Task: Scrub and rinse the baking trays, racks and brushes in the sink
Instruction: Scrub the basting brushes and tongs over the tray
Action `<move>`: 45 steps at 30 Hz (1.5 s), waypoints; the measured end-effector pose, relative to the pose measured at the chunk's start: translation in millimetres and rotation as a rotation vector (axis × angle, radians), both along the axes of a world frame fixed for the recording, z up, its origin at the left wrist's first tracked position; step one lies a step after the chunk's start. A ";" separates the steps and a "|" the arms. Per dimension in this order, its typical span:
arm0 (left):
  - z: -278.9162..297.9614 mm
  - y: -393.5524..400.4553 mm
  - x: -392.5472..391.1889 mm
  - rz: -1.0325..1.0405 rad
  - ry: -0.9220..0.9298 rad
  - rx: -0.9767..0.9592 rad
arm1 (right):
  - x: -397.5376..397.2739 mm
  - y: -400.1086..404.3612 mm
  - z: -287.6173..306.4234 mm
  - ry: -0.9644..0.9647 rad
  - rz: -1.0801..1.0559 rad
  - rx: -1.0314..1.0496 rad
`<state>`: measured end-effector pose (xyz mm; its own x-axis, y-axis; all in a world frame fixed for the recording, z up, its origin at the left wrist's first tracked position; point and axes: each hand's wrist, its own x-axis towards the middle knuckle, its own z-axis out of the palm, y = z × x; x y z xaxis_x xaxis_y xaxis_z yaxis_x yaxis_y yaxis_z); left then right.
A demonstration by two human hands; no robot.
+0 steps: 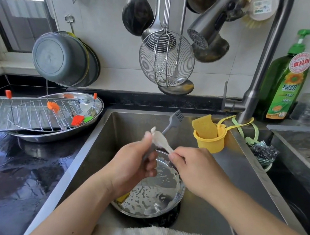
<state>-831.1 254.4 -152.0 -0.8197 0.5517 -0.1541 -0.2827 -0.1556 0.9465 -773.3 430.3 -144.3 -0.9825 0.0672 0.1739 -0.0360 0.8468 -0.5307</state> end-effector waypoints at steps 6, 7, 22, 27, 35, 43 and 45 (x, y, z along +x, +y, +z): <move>-4.8 -2.9 -1.3 -0.001 0.139 -0.173 | -8.7 26.6 0.4 0.025 -0.257 0.017; -4.5 -4.4 -2.0 0.006 0.158 -0.202 | -8.5 25.2 0.4 0.026 -0.271 0.043; -5.0 -5.5 -4.0 0.122 0.304 -0.371 | 3.7 23.2 13.9 0.085 -0.346 0.138; -7.4 -4.9 -2.6 0.114 0.376 -0.468 | 0.5 17.8 7.6 -0.014 -0.267 0.160; -9.3 -7.4 -6.3 0.167 0.507 -0.524 | 1.7 17.4 8.1 -0.031 -0.255 0.157; -12.5 -10.5 -8.2 0.170 0.961 -0.985 | 2.0 19.0 6.7 -0.053 -0.319 0.175; -9.3 -8.5 -6.0 0.182 1.031 -1.026 | -0.2 27.2 12.1 -0.067 -0.405 0.158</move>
